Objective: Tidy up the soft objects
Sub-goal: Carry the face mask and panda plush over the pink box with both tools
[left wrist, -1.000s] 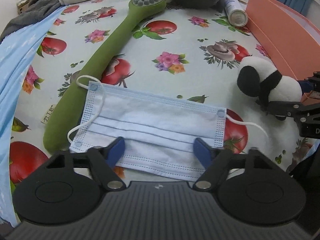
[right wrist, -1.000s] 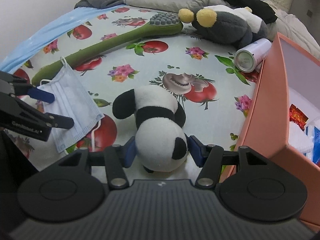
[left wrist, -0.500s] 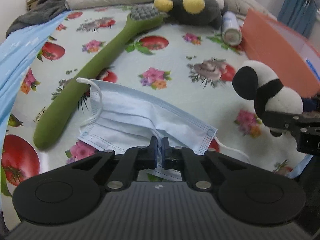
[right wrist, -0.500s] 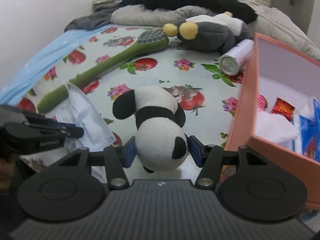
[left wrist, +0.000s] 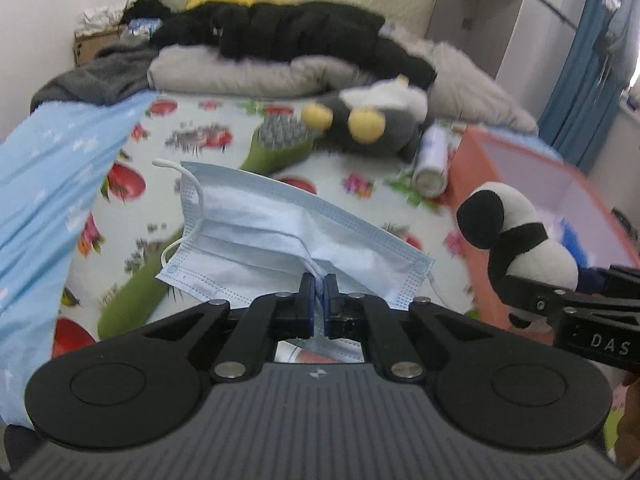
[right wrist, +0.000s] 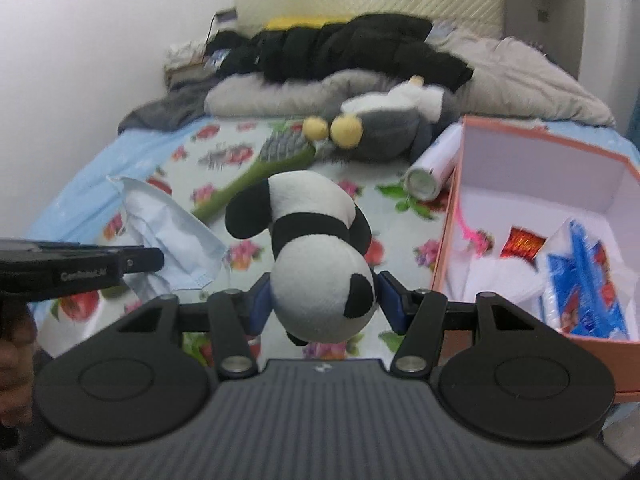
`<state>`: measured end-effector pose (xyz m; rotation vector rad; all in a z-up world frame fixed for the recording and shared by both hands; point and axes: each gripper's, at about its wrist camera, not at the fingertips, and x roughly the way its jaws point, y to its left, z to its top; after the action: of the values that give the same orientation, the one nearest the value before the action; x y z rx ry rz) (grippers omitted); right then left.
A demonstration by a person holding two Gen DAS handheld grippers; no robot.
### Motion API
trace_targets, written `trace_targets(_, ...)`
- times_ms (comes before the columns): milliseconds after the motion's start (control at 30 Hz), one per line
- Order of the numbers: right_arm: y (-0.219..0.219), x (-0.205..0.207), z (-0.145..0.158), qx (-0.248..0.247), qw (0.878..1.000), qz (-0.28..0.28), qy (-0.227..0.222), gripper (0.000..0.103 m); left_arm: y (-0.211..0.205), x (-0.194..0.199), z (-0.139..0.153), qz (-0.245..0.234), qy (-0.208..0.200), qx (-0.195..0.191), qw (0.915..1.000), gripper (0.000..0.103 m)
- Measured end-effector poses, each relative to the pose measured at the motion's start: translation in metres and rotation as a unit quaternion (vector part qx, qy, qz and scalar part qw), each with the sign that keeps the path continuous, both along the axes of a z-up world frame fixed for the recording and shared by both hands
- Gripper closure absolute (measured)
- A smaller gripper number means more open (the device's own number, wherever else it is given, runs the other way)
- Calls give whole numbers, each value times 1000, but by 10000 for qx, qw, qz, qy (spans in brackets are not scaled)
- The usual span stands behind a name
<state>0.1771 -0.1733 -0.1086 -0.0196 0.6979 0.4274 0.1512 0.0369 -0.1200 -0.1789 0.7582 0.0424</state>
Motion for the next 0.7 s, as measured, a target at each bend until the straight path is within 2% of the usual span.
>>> trace_targets(200,-10,-14,39,248,9988,-141,-407,45,-6,-13,45,-53,-521,-159,9985,98)
trace_targets(433,-25,-29,77,454,9954,-277,-796,45,-22,-32,97,-235,-1178,-352,9921,98)
trace_targets(700,-47,-36,110,547,9893,-475,-1265,45,-49,-31,143,-522,-1630,-467,9841,98)
